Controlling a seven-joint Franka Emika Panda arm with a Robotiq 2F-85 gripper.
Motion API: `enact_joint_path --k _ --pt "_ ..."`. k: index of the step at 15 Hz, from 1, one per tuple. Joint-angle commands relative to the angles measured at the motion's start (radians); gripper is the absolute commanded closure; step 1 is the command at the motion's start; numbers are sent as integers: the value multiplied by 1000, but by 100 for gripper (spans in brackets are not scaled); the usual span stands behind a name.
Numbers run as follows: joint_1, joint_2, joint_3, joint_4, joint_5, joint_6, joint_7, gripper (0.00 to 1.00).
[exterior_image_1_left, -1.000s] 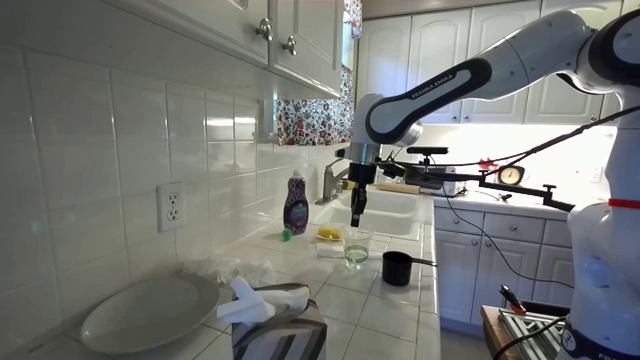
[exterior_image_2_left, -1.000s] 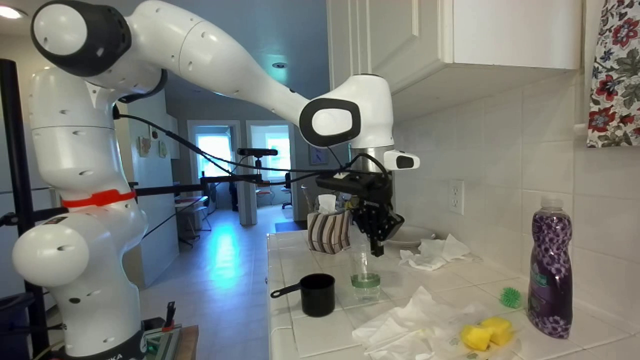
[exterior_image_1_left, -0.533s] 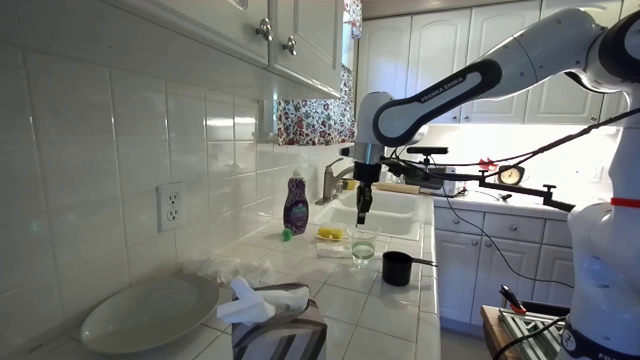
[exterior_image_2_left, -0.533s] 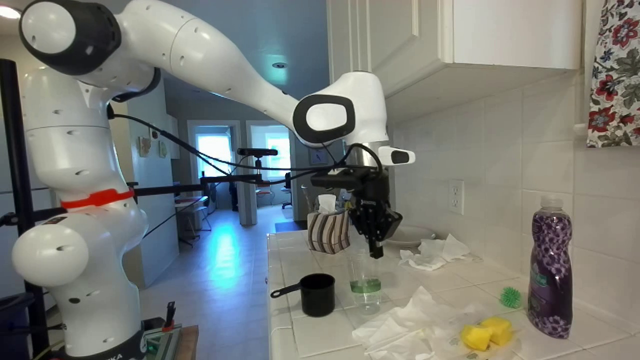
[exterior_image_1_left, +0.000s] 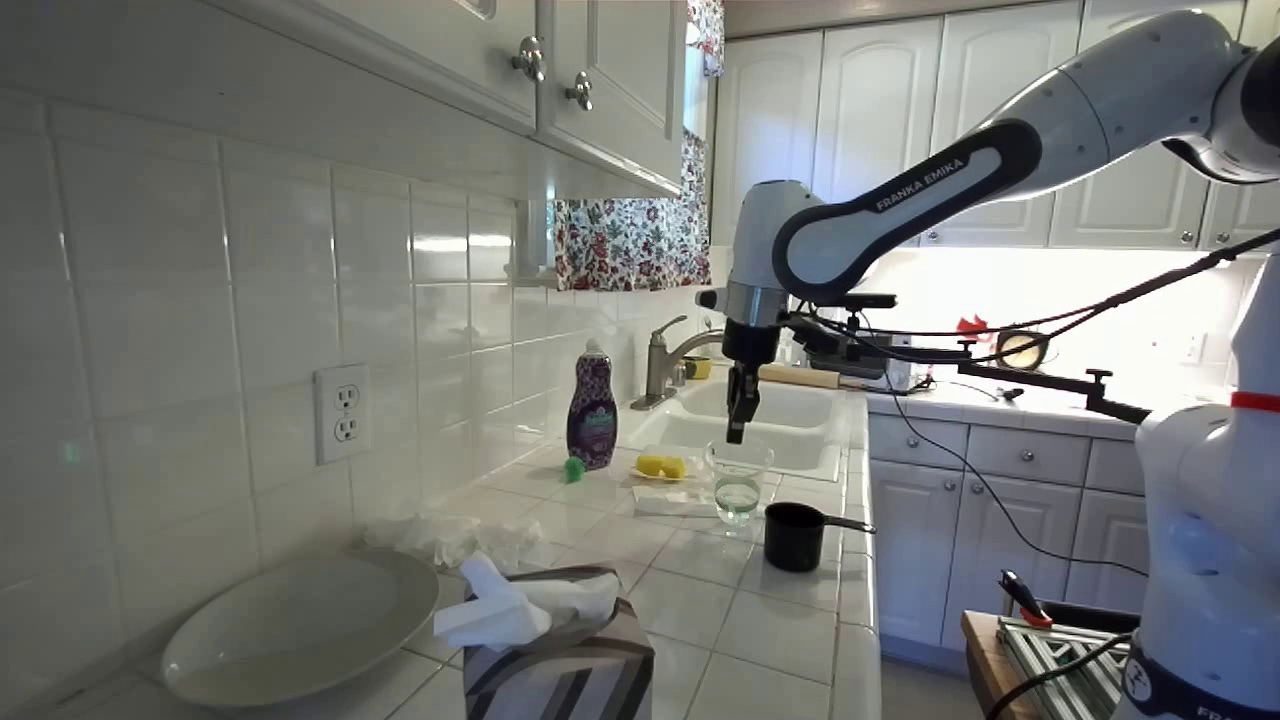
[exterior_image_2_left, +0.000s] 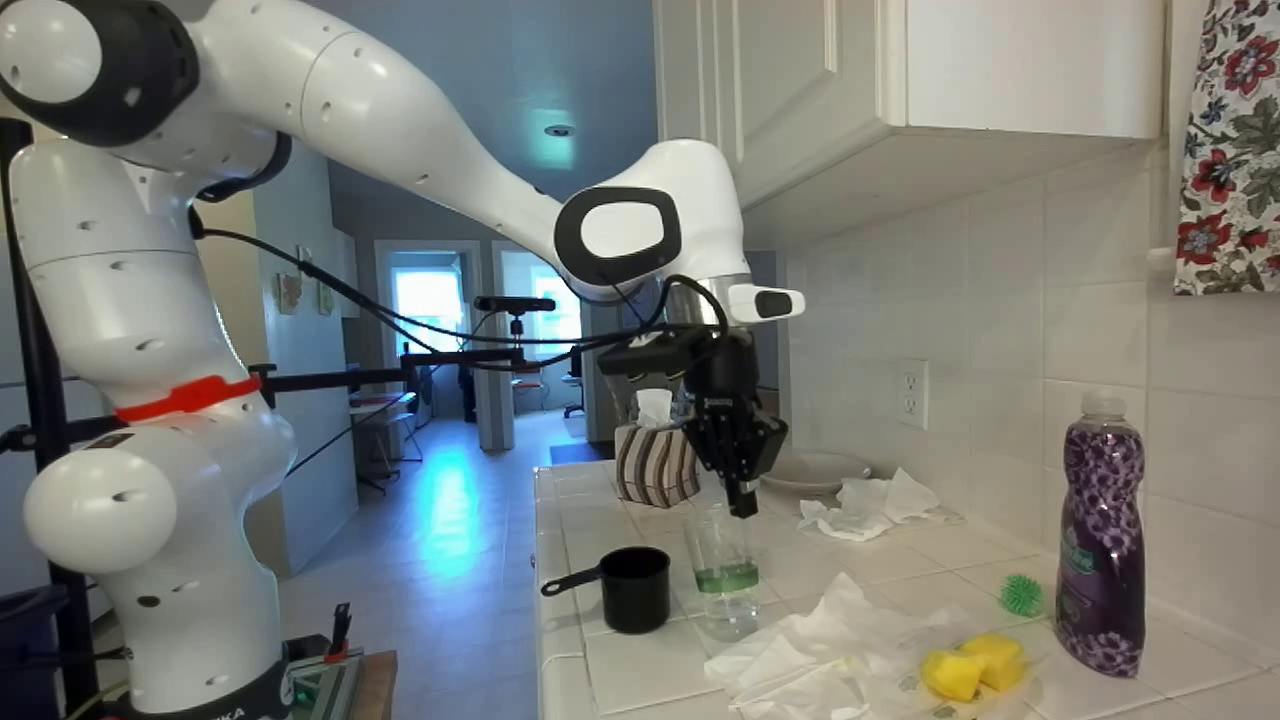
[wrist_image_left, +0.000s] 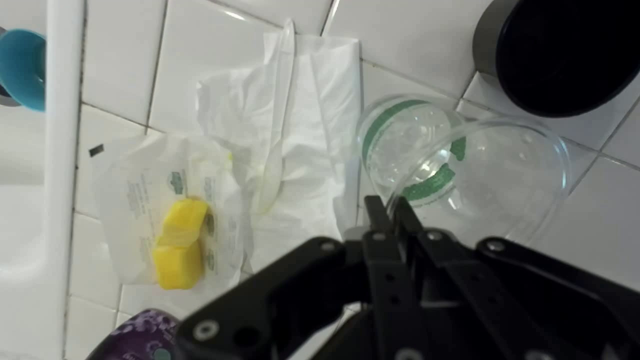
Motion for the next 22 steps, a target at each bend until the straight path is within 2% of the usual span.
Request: enact_joint_path --k 1,6,9,15,22 --pt "-5 -50 -17 -72 5 102 17 98" --pt "12 -68 -59 -127 118 218 -24 98" --pt "31 -80 -76 -145 209 234 -59 98" --pt "34 -82 -94 -140 284 184 -70 98" --pt "19 -76 -109 -126 282 104 -49 98"
